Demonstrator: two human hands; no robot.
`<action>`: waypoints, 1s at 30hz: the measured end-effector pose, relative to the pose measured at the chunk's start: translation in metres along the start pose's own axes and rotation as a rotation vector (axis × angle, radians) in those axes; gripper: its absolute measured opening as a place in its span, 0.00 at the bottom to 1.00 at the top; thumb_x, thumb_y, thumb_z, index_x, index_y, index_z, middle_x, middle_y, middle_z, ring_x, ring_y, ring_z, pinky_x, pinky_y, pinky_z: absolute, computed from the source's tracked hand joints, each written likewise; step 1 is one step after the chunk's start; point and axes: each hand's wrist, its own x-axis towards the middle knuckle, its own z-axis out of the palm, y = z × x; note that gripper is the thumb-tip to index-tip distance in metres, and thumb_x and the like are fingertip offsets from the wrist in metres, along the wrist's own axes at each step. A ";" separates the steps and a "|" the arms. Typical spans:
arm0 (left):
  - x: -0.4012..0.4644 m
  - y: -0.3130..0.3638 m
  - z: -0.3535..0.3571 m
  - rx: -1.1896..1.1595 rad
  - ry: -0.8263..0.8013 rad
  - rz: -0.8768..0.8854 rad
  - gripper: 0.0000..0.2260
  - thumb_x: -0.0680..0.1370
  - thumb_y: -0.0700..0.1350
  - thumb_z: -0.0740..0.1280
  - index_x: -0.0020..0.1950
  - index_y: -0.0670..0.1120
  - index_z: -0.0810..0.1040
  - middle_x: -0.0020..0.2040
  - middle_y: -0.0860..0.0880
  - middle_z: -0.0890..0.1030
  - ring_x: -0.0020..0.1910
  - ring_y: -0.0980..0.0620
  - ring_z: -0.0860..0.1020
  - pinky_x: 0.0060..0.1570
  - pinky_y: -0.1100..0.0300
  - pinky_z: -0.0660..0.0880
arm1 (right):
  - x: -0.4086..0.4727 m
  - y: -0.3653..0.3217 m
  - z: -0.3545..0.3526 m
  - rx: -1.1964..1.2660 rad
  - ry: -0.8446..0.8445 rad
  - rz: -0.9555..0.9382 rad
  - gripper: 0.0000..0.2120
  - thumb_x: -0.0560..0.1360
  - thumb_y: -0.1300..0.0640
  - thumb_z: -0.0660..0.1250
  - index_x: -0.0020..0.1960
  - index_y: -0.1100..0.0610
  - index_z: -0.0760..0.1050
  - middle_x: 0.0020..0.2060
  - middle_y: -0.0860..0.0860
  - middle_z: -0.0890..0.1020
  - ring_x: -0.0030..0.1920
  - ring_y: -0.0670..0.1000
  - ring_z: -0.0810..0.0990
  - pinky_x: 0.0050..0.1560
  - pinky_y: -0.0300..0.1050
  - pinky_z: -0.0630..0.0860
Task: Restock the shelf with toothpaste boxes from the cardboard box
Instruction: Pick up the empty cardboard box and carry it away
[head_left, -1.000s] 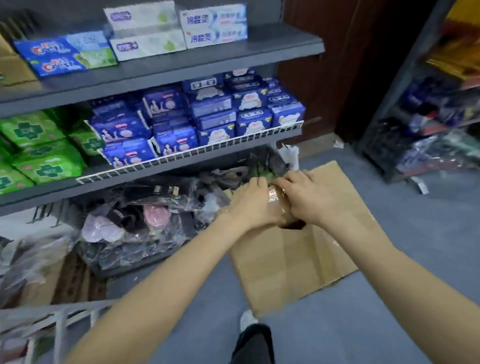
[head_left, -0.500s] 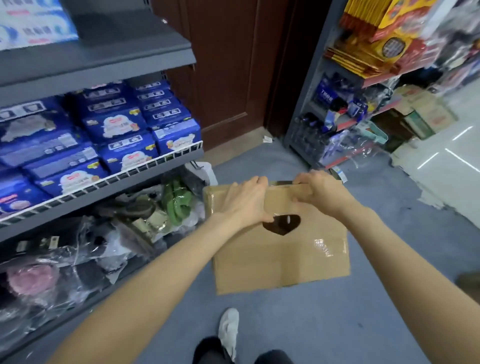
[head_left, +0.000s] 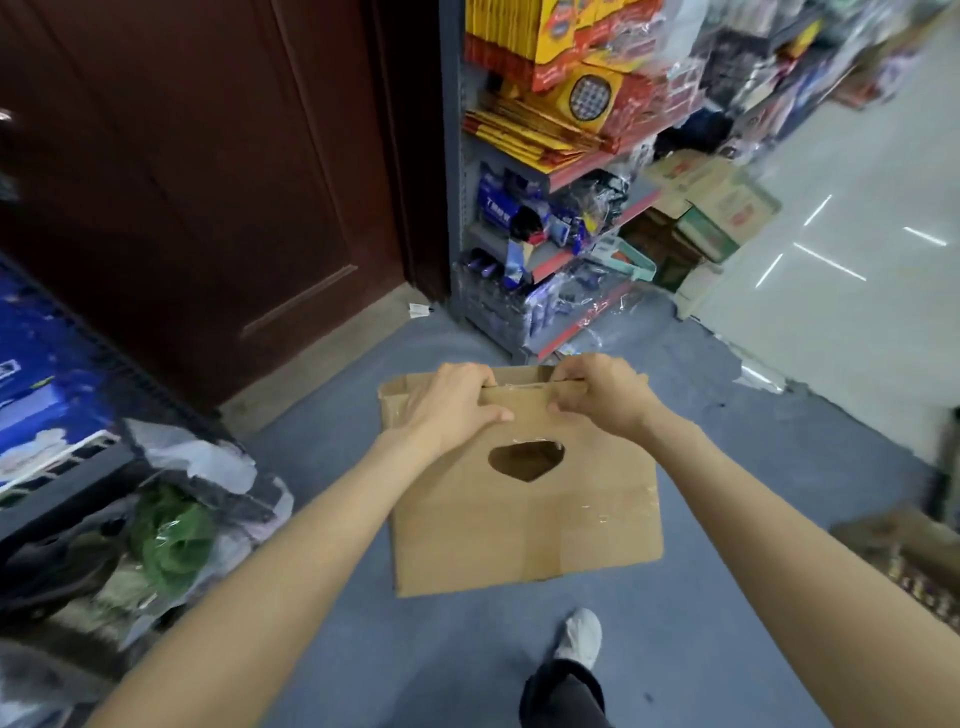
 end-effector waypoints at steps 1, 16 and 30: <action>0.021 0.018 0.007 -0.023 -0.011 -0.017 0.13 0.71 0.55 0.72 0.48 0.47 0.79 0.46 0.50 0.79 0.50 0.48 0.75 0.41 0.55 0.70 | 0.010 0.021 -0.017 0.001 -0.007 0.001 0.04 0.68 0.52 0.70 0.41 0.49 0.76 0.40 0.48 0.80 0.46 0.53 0.75 0.49 0.59 0.75; 0.360 0.256 0.092 -0.208 -0.069 0.007 0.11 0.71 0.56 0.72 0.44 0.50 0.74 0.46 0.51 0.78 0.51 0.48 0.77 0.45 0.55 0.70 | 0.177 0.305 -0.256 -0.189 0.075 0.050 0.04 0.72 0.53 0.66 0.45 0.45 0.74 0.46 0.47 0.76 0.52 0.51 0.75 0.51 0.55 0.76; 0.665 0.468 0.139 -0.050 0.027 0.178 0.08 0.73 0.50 0.71 0.41 0.49 0.73 0.47 0.47 0.79 0.50 0.44 0.77 0.51 0.48 0.74 | 0.333 0.545 -0.459 -0.469 0.260 0.008 0.13 0.76 0.51 0.63 0.59 0.55 0.72 0.55 0.53 0.74 0.58 0.54 0.72 0.44 0.43 0.61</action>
